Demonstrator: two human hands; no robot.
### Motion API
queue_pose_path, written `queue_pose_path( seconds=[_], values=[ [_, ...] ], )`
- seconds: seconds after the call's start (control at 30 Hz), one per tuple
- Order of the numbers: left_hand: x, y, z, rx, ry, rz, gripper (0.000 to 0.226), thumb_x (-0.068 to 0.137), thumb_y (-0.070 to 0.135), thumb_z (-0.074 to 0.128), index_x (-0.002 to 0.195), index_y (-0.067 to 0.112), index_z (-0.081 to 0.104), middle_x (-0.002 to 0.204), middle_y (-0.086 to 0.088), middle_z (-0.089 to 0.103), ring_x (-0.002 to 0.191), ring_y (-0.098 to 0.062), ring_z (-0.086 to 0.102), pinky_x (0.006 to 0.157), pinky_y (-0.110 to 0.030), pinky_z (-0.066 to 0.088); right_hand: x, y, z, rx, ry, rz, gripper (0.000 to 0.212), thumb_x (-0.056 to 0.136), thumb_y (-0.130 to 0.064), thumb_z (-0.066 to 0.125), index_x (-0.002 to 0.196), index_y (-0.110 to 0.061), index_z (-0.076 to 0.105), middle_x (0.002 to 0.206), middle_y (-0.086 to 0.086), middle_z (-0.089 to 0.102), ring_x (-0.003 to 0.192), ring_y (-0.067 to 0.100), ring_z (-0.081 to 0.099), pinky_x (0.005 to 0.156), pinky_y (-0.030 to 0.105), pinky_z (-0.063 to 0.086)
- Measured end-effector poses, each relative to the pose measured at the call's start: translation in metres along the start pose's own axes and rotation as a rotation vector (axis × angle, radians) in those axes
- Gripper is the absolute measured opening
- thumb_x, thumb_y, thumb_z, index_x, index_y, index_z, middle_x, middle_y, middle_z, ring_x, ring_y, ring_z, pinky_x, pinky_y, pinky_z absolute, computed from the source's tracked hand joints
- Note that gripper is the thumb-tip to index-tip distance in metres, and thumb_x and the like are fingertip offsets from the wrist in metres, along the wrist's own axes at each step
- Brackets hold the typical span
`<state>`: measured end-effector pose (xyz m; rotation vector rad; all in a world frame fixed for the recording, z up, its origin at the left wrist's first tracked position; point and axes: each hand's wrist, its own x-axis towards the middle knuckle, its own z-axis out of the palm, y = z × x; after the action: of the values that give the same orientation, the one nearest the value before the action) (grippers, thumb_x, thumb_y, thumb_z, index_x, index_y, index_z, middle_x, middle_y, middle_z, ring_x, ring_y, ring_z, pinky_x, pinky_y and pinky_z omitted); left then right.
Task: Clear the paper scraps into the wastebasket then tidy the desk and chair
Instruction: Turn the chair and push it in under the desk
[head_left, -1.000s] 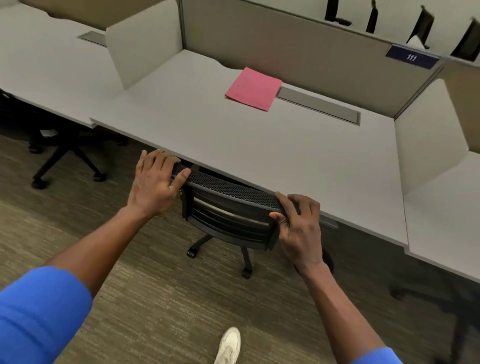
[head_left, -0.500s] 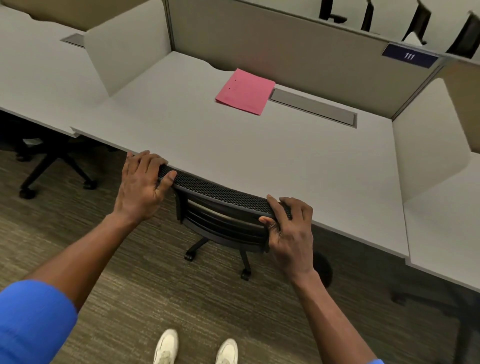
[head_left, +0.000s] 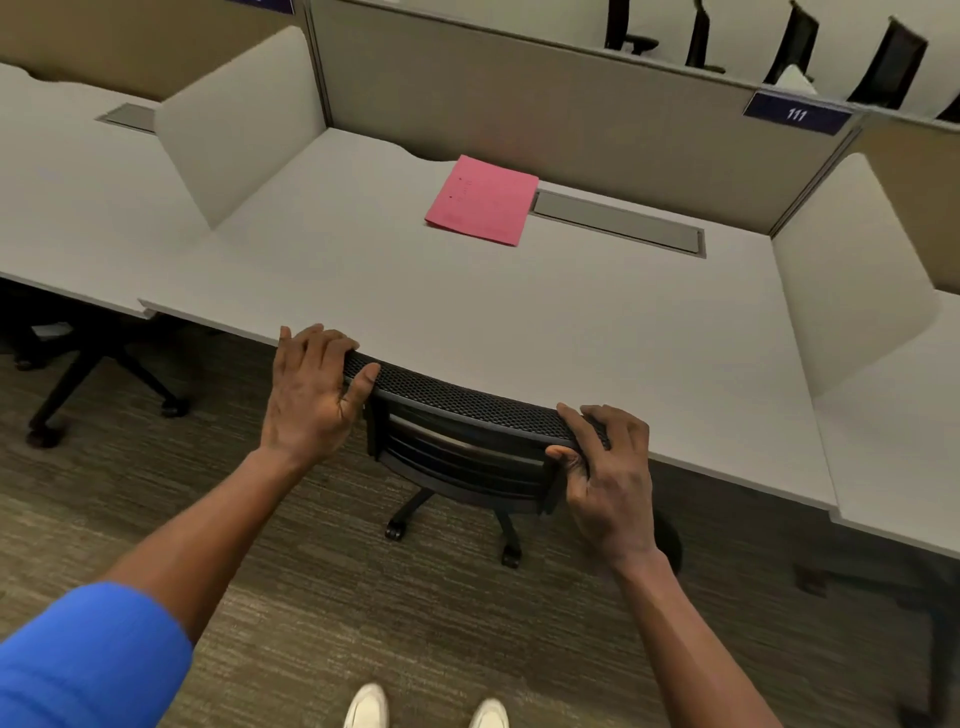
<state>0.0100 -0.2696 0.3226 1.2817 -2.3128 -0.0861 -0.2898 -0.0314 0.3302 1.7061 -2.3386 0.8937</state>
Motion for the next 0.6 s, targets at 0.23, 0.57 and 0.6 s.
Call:
queue_pose_path(
  seconds=[0.23,0.57,0.6],
  values=[
    [0.0026,0.0013,0.0035,-0.027,-0.006,0.006,0.068,0.104,0.072,0.024,0.128,0.017,0.057,0.129,-0.005,0.056,0.142,-0.033,0.045,0.135,-0.051,0.008,0.0051,0.003,-0.0029,0.006,-0.002,0.013,0.046,0.099,-0.038,0.062,0.142,-0.021,0.067,0.133,0.009,0.061,0.129,0.031,0.051,0.104,0.025,0.041],
    [-0.0002,0.0,-0.0033,-0.013,-0.023,0.007,0.069,0.104,0.072,0.022,0.129,0.018,0.057,0.13,-0.005,0.055,0.144,-0.033,0.043,0.134,-0.054,0.009,0.0029,-0.0035,-0.0055,0.0,-0.043,0.027,0.05,0.1,-0.047,0.054,0.145,-0.026,0.064,0.136,0.005,0.058,0.131,0.029,0.05,0.096,0.034,0.055],
    [-0.0004,0.0007,-0.0043,-0.002,-0.031,0.007,0.069,0.104,0.072,0.021,0.129,0.018,0.056,0.13,-0.005,0.055,0.144,-0.033,0.043,0.135,-0.054,0.009,0.0026,-0.0034,-0.006,-0.01,-0.046,0.028,0.051,0.101,-0.05,0.054,0.145,-0.028,0.063,0.136,0.004,0.058,0.131,0.028,0.05,0.095,0.036,0.056]
  ],
)
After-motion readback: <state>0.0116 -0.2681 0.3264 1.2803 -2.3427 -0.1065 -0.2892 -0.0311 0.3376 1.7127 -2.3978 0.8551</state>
